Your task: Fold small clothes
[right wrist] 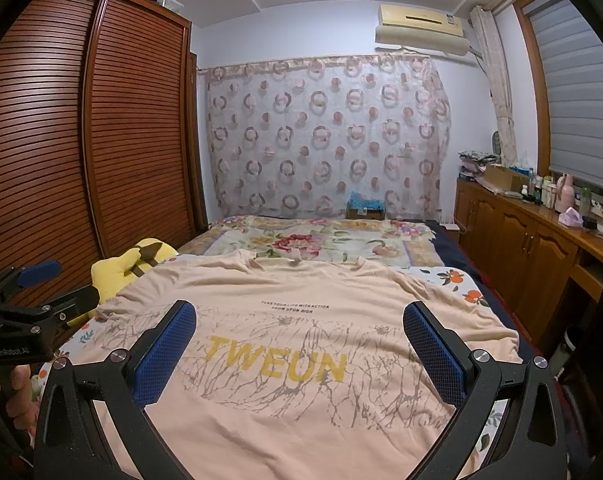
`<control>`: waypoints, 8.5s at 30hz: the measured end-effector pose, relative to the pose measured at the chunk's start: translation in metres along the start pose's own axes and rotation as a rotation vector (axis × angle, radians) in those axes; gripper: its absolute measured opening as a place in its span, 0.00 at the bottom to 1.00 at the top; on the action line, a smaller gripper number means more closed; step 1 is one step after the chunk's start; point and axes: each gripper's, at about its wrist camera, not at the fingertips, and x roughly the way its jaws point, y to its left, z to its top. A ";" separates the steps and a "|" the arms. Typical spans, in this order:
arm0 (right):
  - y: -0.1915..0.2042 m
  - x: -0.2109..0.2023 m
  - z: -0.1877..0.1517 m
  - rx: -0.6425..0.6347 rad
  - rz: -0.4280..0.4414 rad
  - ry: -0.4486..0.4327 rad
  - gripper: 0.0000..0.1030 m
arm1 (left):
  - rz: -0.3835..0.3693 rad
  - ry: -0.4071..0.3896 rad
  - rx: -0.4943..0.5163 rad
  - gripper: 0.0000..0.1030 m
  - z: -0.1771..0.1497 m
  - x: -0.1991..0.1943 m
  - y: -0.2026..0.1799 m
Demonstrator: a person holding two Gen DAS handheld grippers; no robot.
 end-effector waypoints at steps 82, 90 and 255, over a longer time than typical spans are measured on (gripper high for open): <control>-0.031 0.126 0.048 -0.130 0.202 0.259 1.00 | 0.056 0.292 -0.010 1.00 -0.001 0.111 0.158; -0.031 0.169 0.055 -0.144 0.253 0.362 0.99 | 0.023 0.385 -0.110 0.91 -0.009 0.150 0.198; -0.198 0.154 -0.008 0.241 -0.251 0.493 0.14 | -0.309 0.478 0.269 1.00 0.002 0.233 -0.047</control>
